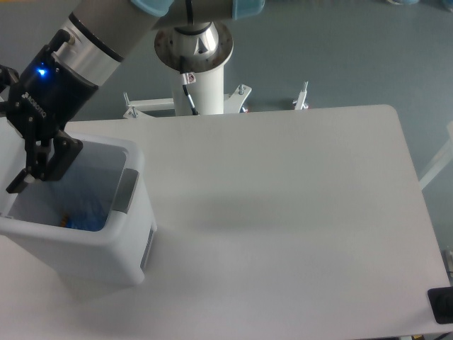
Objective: Place the trash in the trash can
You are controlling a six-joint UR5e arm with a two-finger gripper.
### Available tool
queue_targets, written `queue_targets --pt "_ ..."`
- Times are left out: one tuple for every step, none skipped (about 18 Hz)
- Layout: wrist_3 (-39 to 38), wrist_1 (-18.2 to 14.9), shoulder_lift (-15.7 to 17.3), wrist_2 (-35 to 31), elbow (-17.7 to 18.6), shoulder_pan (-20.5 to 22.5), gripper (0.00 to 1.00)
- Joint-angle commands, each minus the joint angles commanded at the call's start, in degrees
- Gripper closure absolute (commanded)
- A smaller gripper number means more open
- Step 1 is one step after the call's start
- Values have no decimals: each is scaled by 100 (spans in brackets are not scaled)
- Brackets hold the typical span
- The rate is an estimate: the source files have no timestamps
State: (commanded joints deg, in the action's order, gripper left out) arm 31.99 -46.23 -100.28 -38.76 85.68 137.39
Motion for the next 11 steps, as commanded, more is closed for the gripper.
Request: queue_targets --pt "52 9 -35 -9 10 347 0" --pt "218 0 -105 0 53 716 0" --pt "446 9 -106 0 176 1050 0" --pt "736 9 -106 0 281 1340 0" --pt "1026 0 -132 0 404 1604 0" --pt "1281 0 -149 -9 553 1833 0" --pt "1544 0 -176 -9 711 2044 0" --pt "1843 0 -202 -9 817 2255 0" --pt "2063 -17 -237 -18 844 2353 0" --pt "2205 -18 -368 -148 836 2371 0" --pt "2319 -9 -535 -480 784 2406 0"
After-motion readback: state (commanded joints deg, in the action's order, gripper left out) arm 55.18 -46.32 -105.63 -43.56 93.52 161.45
